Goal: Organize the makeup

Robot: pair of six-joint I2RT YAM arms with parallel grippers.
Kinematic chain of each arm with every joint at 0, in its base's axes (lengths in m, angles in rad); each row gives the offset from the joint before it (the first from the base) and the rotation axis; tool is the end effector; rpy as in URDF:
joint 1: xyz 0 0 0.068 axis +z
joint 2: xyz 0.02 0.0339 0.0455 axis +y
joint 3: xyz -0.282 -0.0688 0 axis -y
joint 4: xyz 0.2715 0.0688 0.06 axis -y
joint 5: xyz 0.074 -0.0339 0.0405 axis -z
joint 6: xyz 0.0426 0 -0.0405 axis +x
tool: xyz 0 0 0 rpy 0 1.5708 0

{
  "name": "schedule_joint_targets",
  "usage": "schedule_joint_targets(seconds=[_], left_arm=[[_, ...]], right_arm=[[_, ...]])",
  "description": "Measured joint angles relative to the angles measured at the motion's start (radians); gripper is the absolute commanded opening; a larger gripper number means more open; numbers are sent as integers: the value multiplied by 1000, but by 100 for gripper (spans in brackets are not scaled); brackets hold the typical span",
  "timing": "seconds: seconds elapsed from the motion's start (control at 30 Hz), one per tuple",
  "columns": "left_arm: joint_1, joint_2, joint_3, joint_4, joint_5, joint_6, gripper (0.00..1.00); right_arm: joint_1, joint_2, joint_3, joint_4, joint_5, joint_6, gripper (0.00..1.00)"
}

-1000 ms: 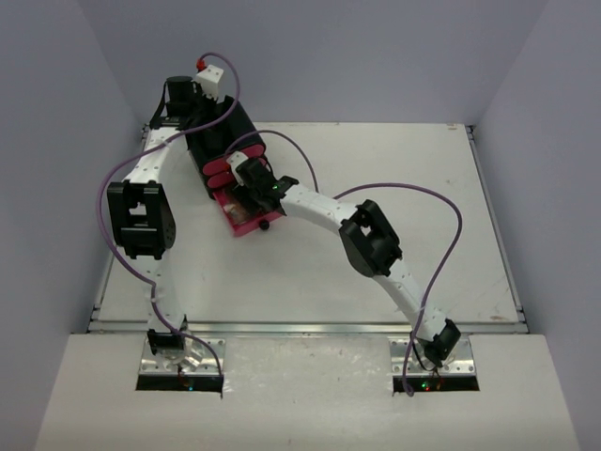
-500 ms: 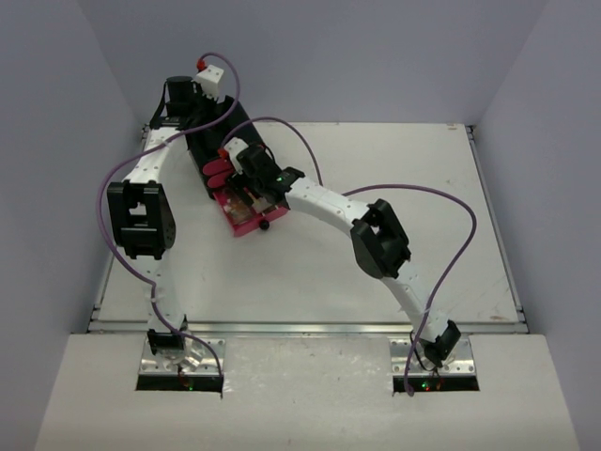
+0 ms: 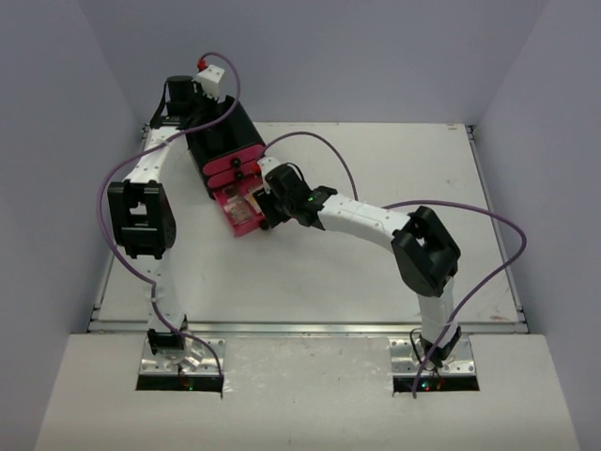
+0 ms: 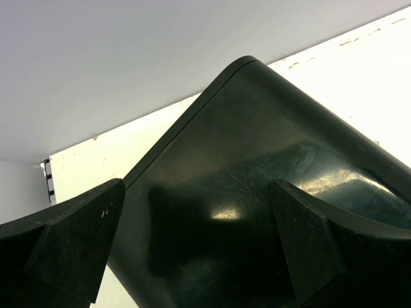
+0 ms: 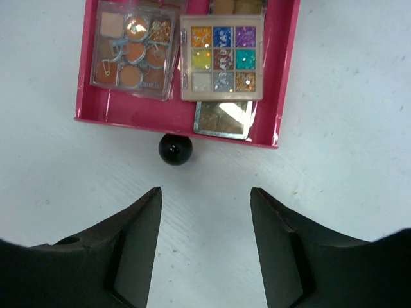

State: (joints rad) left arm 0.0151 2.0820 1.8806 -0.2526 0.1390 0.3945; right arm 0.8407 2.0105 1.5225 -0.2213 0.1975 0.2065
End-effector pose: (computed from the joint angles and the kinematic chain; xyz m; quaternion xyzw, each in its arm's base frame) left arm 0.5404 0.0023 0.3130 0.1957 0.8239 0.0498 0.5295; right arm 0.3369 0.3639 0.2190 -0.2428 0.8720 0.1302 0.4046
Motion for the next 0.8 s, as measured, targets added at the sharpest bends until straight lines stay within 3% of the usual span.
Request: schedule_joint_targets(seconds=[0.13,0.5,0.8], left_arm=[[0,2,4,-4,0,-2,97],[0,4,4,0,0,-6,97],[0,6,4,4,-3,-6,97]], right_arm=[[11,-20,-85,46,-3,83,55],[51,115,-114,161,7,169,53],[52,231,-46,268,74,196,14]])
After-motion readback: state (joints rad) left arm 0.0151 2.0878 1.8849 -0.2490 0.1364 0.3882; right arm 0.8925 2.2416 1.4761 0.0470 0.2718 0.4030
